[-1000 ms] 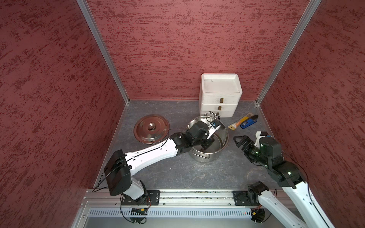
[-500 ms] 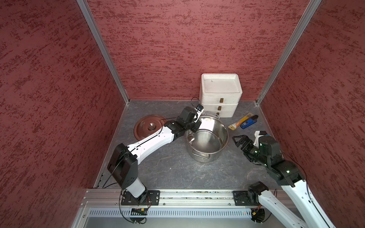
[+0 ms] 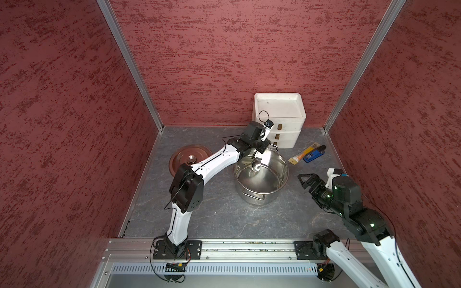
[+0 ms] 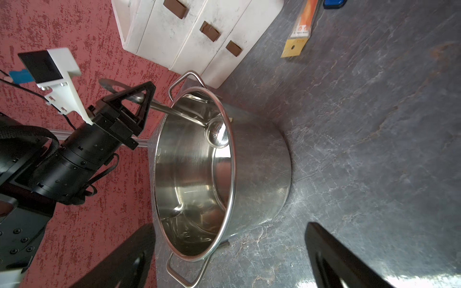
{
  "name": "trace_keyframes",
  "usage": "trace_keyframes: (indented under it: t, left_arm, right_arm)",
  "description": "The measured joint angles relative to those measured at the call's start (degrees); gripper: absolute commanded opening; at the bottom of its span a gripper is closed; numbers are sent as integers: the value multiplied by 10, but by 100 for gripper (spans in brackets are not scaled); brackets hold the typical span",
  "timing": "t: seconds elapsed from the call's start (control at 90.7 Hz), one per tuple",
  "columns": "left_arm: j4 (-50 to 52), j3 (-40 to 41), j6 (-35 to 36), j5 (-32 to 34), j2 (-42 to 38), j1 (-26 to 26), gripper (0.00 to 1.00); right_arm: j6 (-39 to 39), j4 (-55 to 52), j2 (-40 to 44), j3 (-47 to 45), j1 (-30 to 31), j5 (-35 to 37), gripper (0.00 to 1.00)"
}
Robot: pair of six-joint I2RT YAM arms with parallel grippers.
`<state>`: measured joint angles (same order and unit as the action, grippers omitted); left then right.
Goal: Stir the soup with a spoon
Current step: Stir the soup in the pan with a stick.
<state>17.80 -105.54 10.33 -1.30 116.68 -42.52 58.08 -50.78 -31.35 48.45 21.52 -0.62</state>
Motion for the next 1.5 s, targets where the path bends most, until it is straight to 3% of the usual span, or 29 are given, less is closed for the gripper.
trace_keyframes:
  t: [0.154,0.364,0.551,0.815,1.003,1.124,1.355,1.499]
  left_arm:
    - [2,-43,5,-14,31,-38,0]
    - [-2,-37,7,-34,31,-95,0]
    - [-17,64,4,-48,-21,-140,0]
    - [-18,219,5,-35,-172,-174,0]
    - [-6,299,11,-6,-249,-165,0]
    - [0,331,26,3,-266,-132,0]
    - [-12,341,91,19,-266,-39,0]
    - [-25,331,150,27,-266,-30,0]
  right_arm:
    - [0,-6,2,0,0,3,99]
    - [0,-15,15,0,0,4,98]
    - [2,-19,28,0,0,5,98]
    - [2,-18,31,0,0,4,98]
    - [2,-14,25,-2,0,3,98]
    - [2,-5,6,-2,0,-3,98]
    - [-4,5,-26,2,0,-7,98]
    - [-7,4,-32,23,0,-7,98]
